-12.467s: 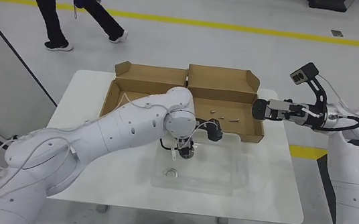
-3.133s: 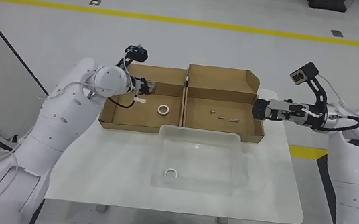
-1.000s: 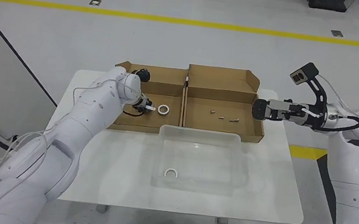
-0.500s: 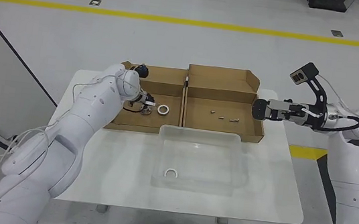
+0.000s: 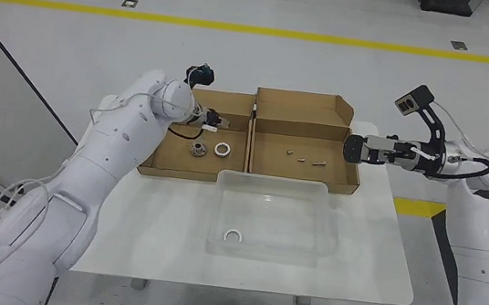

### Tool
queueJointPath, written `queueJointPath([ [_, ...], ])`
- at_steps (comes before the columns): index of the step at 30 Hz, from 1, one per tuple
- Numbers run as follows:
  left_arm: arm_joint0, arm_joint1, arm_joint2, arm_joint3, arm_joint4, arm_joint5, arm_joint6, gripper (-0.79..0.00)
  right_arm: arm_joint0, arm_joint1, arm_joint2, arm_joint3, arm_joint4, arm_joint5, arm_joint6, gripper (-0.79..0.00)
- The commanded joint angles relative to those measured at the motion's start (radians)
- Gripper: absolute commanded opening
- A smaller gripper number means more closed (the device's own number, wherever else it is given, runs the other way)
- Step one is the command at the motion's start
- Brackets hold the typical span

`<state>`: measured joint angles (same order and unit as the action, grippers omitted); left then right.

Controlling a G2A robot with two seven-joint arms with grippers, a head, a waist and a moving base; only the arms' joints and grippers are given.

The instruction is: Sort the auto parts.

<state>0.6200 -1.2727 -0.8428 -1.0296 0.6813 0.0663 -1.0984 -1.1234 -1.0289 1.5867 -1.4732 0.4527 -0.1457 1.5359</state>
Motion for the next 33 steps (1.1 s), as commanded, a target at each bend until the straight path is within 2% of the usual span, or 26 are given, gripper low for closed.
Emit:
queueJointPath([
  [1,0.045,0.021,-0.035,-0.118,0.011,-0.018,-0.041,0.0,0.0,0.0,0.0,0.0,0.0,0.0,0.0,0.0],
  [3,0.115,0.046,-0.079,-0.26,0.026,-0.038,-0.091,0.0,0.0,0.0,0.0,0.0,0.0,0.0,0.0,0.0],
  [8,0.265,0.088,-0.158,-0.518,0.042,-0.067,-0.175,0.0,0.0,0.0,0.0,0.0,0.0,0.0,0.0,0.0],
  [28,0.278,0.09,-0.162,-0.541,0.041,-0.073,-0.167,0.0,0.0,0.0,0.0,0.0,0.0,0.0,0.0,0.0],
  [33,0.286,0.096,-0.157,-0.691,0.067,-0.084,-0.212,0.0,0.0,0.0,0.0,0.0,0.0,0.0,0.0,0.0],
])
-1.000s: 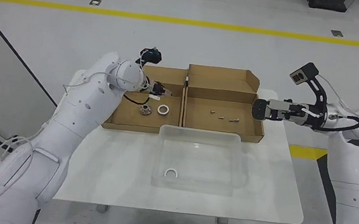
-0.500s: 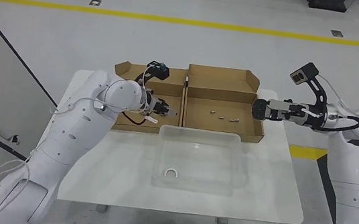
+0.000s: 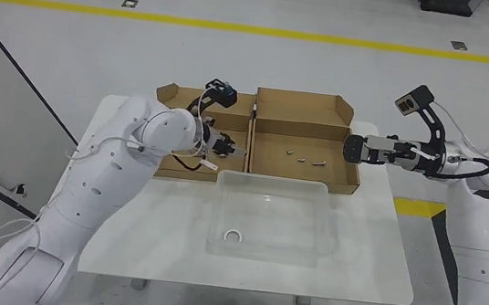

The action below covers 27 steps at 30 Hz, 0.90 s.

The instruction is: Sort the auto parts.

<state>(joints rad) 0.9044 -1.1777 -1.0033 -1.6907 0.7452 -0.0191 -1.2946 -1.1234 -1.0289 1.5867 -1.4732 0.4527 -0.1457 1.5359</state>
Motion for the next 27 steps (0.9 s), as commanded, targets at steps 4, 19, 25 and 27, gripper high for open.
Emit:
queueJointPath([
  [4,-0.003,0.0,0.041,-0.154,0.013,0.0,-0.094,0.0,0.0,0.0,0.0,0.0,0.0,0.0,0.0,0.0],
  [19,-0.01,-0.033,0.31,-0.247,0.047,-0.047,-0.196,0.0,0.0,0.0,0.0,0.0,0.0,0.0,0.0,0.0],
  [25,-0.017,-0.038,0.351,-0.196,0.035,-0.126,-0.191,0.0,0.0,0.0,0.0,0.0,0.0,0.0,0.0,0.0],
  [27,-0.019,-0.038,0.357,-0.182,0.027,-0.15,-0.197,0.0,0.0,0.0,0.0,0.0,0.0,0.0,0.0,0.0],
])
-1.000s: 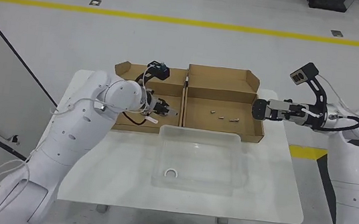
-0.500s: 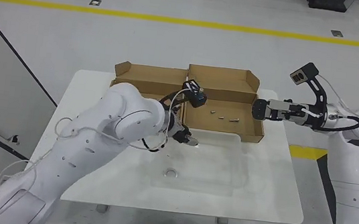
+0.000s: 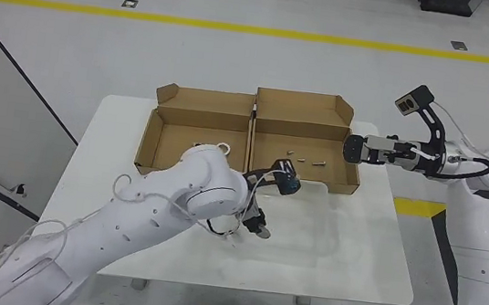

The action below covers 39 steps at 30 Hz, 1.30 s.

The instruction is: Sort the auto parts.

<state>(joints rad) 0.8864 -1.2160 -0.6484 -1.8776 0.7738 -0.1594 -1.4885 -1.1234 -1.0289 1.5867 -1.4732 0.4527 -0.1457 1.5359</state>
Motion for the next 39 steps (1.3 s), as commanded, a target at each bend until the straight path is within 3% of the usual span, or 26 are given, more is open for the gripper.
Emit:
queueJointPath([
  [1,-0.003,0.0,0.008,0.01,-0.01,-0.032,-0.014,0.0,0.0,0.0,0.0,0.0,0.0,0.0,0.0,0.0],
  [6,-0.013,0.002,0.025,0.047,-0.077,-0.12,-0.047,0.0,0.0,0.0,0.0,0.0,0.0,0.0,0.0,0.0],
  [18,-0.092,0.008,0.155,0.163,-0.146,-0.151,-0.021,0.0,0.0,0.0,0.0,0.0,0.0,0.0,0.0,0.0],
  [26,-0.116,0.014,0.167,0.218,-0.184,-0.168,-0.001,0.0,0.0,0.0,0.0,0.0,0.0,0.0,0.0,0.0],
  [39,-0.13,0.051,0.117,0.139,-0.233,-0.193,0.021,0.0,0.0,0.0,0.0,0.0,0.0,0.0,0.0,0.0],
])
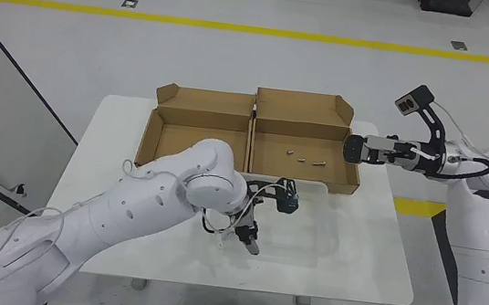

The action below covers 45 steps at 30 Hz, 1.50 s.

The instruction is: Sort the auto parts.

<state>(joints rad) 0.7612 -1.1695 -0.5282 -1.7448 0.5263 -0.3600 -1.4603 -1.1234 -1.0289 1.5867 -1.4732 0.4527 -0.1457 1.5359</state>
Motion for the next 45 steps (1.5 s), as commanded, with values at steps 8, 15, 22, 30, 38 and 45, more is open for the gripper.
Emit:
queueJointPath([
  [8,-0.031,0.018,0.017,0.048,0.052,0.021,-0.021,-0.058,0.0,0.0,0.0,0.0,0.0,0.0,0.0,0.0],
  [15,-0.044,0.01,0.041,0.107,0.05,0.012,-0.005,-0.212,0.0,0.0,0.0,0.0,0.0,0.0,0.0,0.0],
  [22,-0.053,0.002,0.084,0.141,0.041,0.009,-0.009,-0.283,0.0,0.0,0.0,0.0,0.0,0.0,0.0,0.0],
  [30,-0.086,-0.012,0.163,0.191,0.009,0.004,-0.003,-0.36,0.0,0.0,0.0,0.0,0.0,0.0,0.0,0.0],
  [38,-0.109,-0.039,0.221,0.254,-0.006,-0.001,0.001,-0.403,0.0,0.0,0.0,0.0,0.0,0.0,0.0,0.0],
  [45,-0.117,-0.061,0.246,0.294,-0.023,-0.01,0.011,-0.406,0.0,0.0,0.0,0.0,0.0,0.0,0.0,0.0],
])
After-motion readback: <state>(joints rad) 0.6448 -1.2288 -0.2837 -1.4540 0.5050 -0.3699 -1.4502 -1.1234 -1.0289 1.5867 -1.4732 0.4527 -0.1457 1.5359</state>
